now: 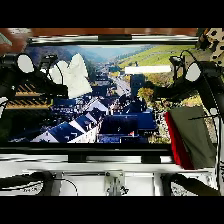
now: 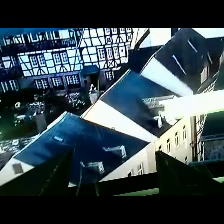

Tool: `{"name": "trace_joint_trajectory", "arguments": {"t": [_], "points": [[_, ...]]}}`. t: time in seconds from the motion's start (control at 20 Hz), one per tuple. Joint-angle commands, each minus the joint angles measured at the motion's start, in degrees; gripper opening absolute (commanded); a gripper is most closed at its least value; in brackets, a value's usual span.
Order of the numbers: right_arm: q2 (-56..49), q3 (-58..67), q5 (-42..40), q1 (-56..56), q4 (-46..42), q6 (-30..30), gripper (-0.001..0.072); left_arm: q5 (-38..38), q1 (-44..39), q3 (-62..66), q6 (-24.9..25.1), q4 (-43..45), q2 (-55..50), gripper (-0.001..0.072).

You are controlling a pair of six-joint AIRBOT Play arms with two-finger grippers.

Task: Fold the shirts.

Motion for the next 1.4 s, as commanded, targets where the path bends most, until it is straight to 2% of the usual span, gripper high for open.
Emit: {"name": "trace_joint_trajectory", "arguments": {"t": [0.0,0.7,1.35], "points": [[0.0,0.0,0.9,0.0,0.0,0.0,0.0677,0.0,0.0,0.1,0.0,0.0,0.0,0.0594],[0.0,0.0,0.8,0.0,2.6,0.7,0.0677,0.1,0.0,0.1,0.0,0.0,0.0,0.0594],[0.0,0.0,2.1,0.0,3.6,0.7,0.0677,8.7,0.0,0.1,0.0,-3.9,0.0,0.0594]]}}
